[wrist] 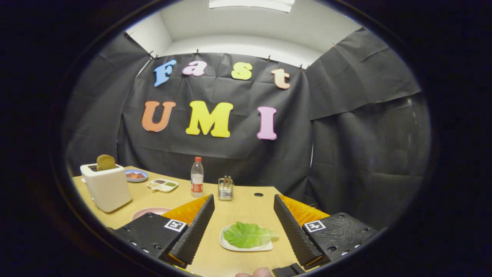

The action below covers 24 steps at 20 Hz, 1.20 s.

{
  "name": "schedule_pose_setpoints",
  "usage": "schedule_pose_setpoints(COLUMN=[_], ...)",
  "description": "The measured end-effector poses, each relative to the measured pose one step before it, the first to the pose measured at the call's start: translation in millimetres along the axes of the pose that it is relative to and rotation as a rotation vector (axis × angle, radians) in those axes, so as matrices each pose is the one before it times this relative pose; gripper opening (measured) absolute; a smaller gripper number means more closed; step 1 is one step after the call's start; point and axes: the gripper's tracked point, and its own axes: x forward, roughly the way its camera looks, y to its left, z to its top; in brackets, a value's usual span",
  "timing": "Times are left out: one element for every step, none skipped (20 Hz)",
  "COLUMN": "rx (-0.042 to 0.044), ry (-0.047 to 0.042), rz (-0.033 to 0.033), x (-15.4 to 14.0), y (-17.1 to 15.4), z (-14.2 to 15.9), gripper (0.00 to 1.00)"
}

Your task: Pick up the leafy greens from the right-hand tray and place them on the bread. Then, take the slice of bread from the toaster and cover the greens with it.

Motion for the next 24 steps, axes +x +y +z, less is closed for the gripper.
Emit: schedule_pose_setpoints(rx=[0.00102, 0.00469, 0.01360, 0.01943, 0.01545, 0.02331, 0.04406, 0.06146, 0.05503, 0.05080, 0.04794, 0.06561, 0.04959, 0.05004, 0.05058, 0.06222, 0.05783, 0.05815, 0.04176, 0.04494, 0.04084, 0.03165, 0.01643, 0.00230], ry=[0.01087, 0.01275, 0.01518, 0.02428, 0.02771, 0.04118, 0.03983, 0.05953, 0.05100, 0.04136, 0.03577, 0.03672, 0.02881, 0.03566, 0.03336, 0.03756, 0.03652, 0.03414, 0.03341, 0.02410, 0.02505, 0.01823, -0.00314, -0.00503], rz=[-0.00584, -0.00284, 0.00372, 0.01124, 0.00544, 0.00684, 0.01291, 0.01311, 0.00251, -0.00054, -0.01347, -0.00372, -0.00068, 0.00123, 0.00462, 0.01341, 0.01556, 0.01527, -0.00562, -0.00933, -0.00130, 0.01339, 0.00538, 0.00428], x=[3.56, 3.31, 2.40, 3.13, 3.40, 3.58, 4.54, 4.08, 5.02, 5.03, 5.62, 6.77, 5.46, 9.29, 9.73, 10.61, 7.86, 8.22, 11.48, 14.33, 6.83, 6.26, 3.35, 3.01], y=[-7.96, -6.64, -5.00, -4.81, -5.71, -7.13, -5.96, -7.01, -9.22, -10.51, -12.07, -11.17, -7.40, -7.64, -4.62, -1.76, 1.11, 0.82, -2.11, -3.54, -0.53, 2.63, 1.61, 3.03], z=[-6.75, -5.75, -7.28, -8.51, -11.08, -10.71, -8.66, -11.43, -10.50, -6.63, -5.61, -3.78, -3.93, -1.82, -1.67, -0.31, -1.44, -1.95, -1.60, -2.32, -1.58, -0.99, 1.69, 3.85], gripper=[0.95, 0.95, 0.95, 0.95, 0.95, 0.95, 0.95, 0.95, 0.95, 0.95, 0.95, 0.96, 0.95, 0.95, 0.95, 0.96, 0.96, 0.96, 0.95, 0.95, 0.95, 0.95, 0.95, 0.94])
